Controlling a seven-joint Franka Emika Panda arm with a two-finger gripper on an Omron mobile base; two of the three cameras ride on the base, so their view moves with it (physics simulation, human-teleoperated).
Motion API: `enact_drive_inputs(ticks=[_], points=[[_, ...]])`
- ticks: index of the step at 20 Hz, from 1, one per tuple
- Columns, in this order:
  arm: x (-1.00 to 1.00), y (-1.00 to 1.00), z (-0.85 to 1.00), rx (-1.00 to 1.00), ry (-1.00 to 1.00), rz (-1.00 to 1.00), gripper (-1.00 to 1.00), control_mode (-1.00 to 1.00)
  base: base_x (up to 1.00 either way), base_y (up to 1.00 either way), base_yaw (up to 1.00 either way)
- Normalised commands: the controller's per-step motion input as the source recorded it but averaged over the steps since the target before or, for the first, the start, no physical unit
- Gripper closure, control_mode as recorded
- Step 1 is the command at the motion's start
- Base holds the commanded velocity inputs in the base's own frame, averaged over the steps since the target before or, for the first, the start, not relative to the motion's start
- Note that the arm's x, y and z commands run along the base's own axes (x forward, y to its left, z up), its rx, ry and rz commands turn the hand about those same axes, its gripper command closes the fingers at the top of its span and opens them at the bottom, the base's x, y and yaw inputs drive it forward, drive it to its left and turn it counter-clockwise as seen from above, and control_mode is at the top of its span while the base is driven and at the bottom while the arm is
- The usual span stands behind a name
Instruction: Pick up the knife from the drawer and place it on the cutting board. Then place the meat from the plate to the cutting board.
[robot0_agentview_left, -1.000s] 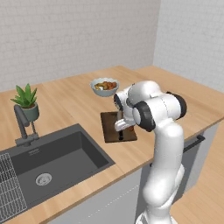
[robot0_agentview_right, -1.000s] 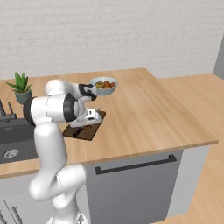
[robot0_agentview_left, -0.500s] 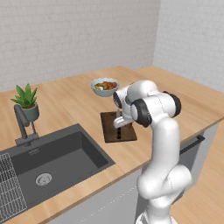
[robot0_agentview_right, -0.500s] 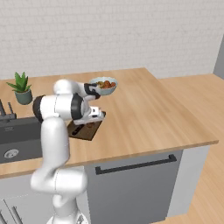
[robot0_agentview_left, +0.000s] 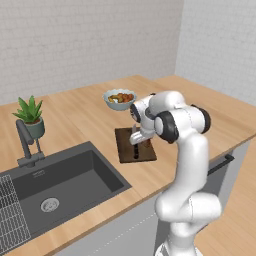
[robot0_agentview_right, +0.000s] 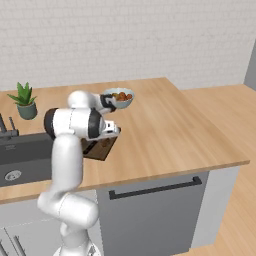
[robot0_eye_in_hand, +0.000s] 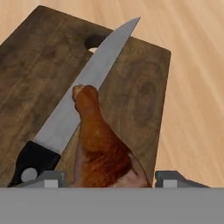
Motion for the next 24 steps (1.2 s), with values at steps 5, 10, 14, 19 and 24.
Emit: enact_drive_inputs(ticks=[5, 10, 14, 19, 24], points=[[-0.72, 0.15, 0.58, 0.00, 0.00, 0.00, -1.00, -1.00, 0.00, 0.00, 0.00], [-1.00, -0.08, 0.61, 0.00, 0.00, 0.00, -1.00, -1.00, 0.00, 0.00, 0.00], [-1.00, -0.51, 0.54, 0.06, 0.00, 0.00, -1.00, -1.00, 0.00, 0.00, 0.00], [-1.00, -0.70, 0.74, 0.10, 0.00, -0.02, -1.00, -1.00, 0.00, 0.00, 0.00], [-0.65, -0.79, 0.74, 0.13, 0.04, -0.07, -1.00, -1.00, 0.00, 0.00, 0.00]])
